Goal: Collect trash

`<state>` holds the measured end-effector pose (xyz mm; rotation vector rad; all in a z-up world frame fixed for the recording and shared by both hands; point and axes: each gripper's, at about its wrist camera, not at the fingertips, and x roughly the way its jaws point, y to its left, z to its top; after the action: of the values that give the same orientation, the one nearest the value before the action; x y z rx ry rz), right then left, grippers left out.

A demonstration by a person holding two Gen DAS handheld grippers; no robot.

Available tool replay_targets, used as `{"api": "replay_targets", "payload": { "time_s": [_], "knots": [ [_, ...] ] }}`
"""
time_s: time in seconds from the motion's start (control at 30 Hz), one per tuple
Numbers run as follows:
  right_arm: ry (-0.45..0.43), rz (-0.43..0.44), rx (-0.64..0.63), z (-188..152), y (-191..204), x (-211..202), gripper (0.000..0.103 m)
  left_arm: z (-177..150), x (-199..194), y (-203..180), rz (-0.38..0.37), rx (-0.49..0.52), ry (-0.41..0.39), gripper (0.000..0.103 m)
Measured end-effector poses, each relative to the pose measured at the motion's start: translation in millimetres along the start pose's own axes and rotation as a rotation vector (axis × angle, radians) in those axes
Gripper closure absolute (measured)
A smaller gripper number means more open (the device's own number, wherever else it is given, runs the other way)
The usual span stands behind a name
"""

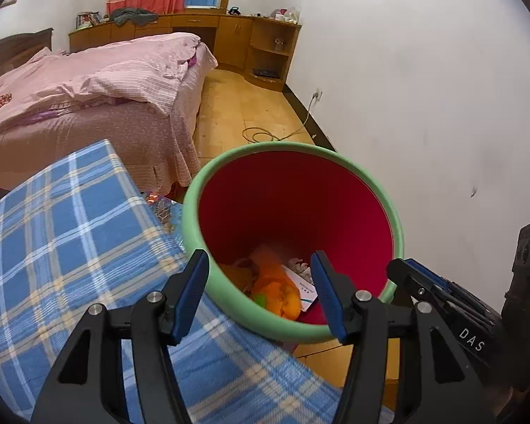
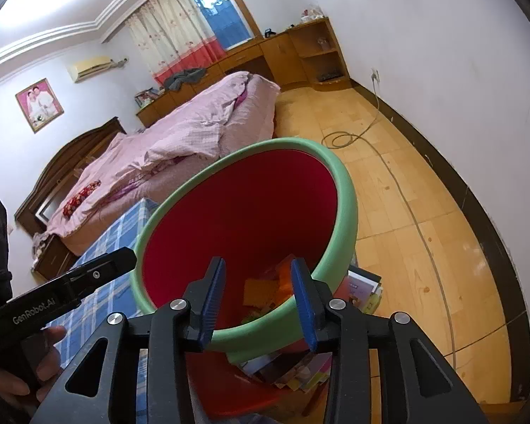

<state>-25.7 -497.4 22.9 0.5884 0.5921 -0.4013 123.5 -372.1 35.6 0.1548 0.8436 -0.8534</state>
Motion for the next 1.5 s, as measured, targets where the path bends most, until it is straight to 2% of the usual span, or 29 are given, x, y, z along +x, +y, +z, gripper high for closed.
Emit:
{"api": "replay_targets", "payload": {
  "time_s": [0.1, 0.23, 0.4, 0.5, 0.87, 1.0, 1.43, 1.5],
  "knots": [
    [-0.006, 0.009, -0.009, -1.5, 5.8, -8.3, 0.049, -4.9, -13.6, 4.9, 0.009, -0.021, -0.003, 0.043],
    [-0.011, 0.011, -0.023, -5.4, 16.5, -18.3, 0.039, -14.4, -32.8, 14.7, 0.028, -0.049, -0.013, 0.043],
    [-0.009, 0.035, -0.052, -13.6, 36.9, -31.0, 0.035, -30.9, -64.4, 32.1, 0.068, -0.083, -0.030, 0.043],
    [-0.007, 0.058, -0.079, -18.8, 51.4, -37.4, 0.027, -41.3, -83.8, 42.8, 0.107, -0.104, -0.049, 0.043],
    [0.025, 0.126, -0.206, -50.5, 112.4, -50.4, 0.026, -83.9, -145.3, 91.4, 0.216, -0.204, -0.096, 0.043],
    [0.031, 0.137, -0.264, -64.9, 133.8, -51.8, 0.026, -102.5, -162.5, 104.3, 0.276, -0.219, -0.119, 0.043],
    [0.014, 0.177, -0.392, -114.7, 179.6, -55.4, 0.026, -166.4, -201.8, 140.1, 0.458, -0.301, -0.164, 0.043],
    [0.012, 0.176, -0.412, -121.8, 184.4, -54.8, 0.021, -177.7, -203.0, 144.0, 0.496, -0.323, -0.158, 0.043]
  ]
}}
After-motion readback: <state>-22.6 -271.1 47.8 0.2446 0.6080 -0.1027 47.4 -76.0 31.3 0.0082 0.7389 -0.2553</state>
